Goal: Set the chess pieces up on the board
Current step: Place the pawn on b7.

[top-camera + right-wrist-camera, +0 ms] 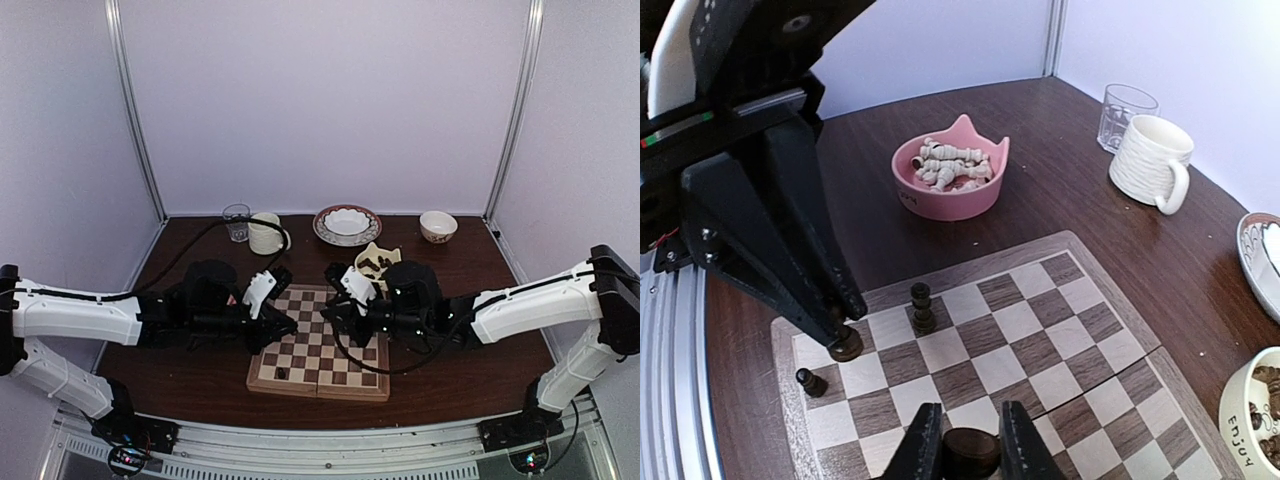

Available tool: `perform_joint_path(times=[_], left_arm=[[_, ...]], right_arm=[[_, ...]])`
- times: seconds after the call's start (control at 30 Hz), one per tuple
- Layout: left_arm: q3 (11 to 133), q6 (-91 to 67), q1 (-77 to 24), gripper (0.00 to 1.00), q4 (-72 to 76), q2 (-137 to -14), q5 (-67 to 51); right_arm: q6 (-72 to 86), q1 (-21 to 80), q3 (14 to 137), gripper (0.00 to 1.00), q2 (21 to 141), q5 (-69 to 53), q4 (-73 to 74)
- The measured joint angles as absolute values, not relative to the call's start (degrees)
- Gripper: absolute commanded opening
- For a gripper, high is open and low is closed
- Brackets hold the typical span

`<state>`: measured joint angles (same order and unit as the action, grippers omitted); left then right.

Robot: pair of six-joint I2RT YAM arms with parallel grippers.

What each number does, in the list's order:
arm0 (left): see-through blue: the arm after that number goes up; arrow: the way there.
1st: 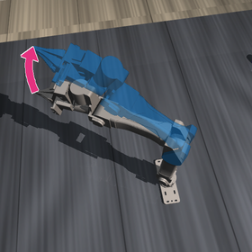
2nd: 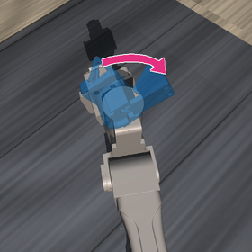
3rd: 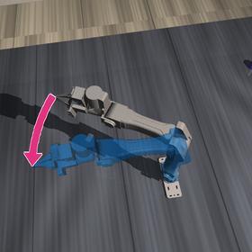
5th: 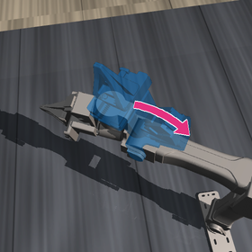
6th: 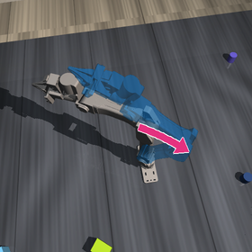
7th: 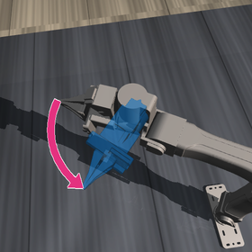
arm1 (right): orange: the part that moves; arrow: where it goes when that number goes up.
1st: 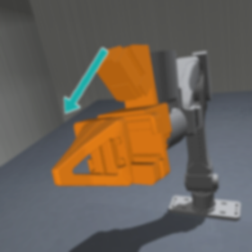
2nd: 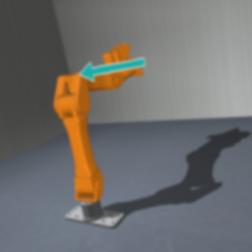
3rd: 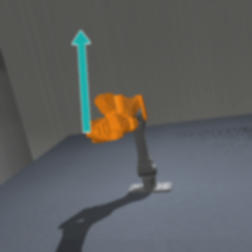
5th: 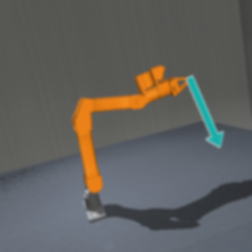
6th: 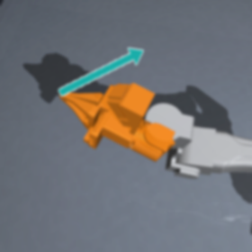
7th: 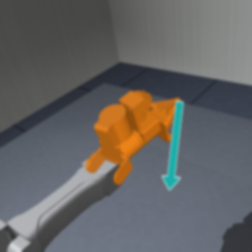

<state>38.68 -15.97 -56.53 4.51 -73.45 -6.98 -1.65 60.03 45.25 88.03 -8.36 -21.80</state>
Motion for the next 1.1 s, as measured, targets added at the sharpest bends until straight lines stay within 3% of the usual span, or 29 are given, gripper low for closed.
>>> perform_joint_path(times=[0.37,1.1], left_arm=[[38.63,-13.85,-58.17,0.0,4.34,-74.65,-3.62],[38.89,-13.34,-58.72,0.0,-1.85,-82.08,-1.69]], right_arm=[[1.63,59.99,43.77,0.19,84.53,-0.05,-22.76],[1.93,59.99,43.11,0.19,82.17,1.78,-23.0]])
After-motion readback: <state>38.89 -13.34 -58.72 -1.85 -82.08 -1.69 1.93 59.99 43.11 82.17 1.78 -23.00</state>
